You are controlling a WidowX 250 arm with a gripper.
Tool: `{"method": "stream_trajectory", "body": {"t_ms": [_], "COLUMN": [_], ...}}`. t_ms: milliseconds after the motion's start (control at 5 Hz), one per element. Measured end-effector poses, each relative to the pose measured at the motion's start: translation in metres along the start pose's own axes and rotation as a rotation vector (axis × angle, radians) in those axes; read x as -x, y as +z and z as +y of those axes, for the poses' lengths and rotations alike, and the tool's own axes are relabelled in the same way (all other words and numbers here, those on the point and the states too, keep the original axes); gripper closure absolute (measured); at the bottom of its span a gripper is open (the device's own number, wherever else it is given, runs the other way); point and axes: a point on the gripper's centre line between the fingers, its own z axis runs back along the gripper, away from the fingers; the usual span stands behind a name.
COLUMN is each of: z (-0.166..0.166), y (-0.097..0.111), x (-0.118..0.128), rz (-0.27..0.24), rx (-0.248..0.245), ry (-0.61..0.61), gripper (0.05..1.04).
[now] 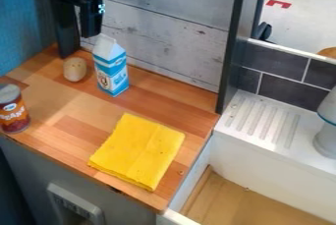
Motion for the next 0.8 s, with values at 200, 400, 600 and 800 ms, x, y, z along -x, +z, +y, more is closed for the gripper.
{"method": "stream_trajectory", "body": {"t_ms": [200, 400, 600, 800], "z": [-0.001, 0.008, 0.006, -0.001], "y": [-0.015, -0.01, -0.01, -0.018], "x": [-0.001, -0.019, -0.038, -0.05], "rz": [0.039, -0.034, -0.036, -0.012], "rx": [0.022, -0.018, -0.07, -0.088], "ry": [-0.002, 0.015, -0.011, -0.048], "gripper": [0.083, 0.083, 0.083, 0.083]}}
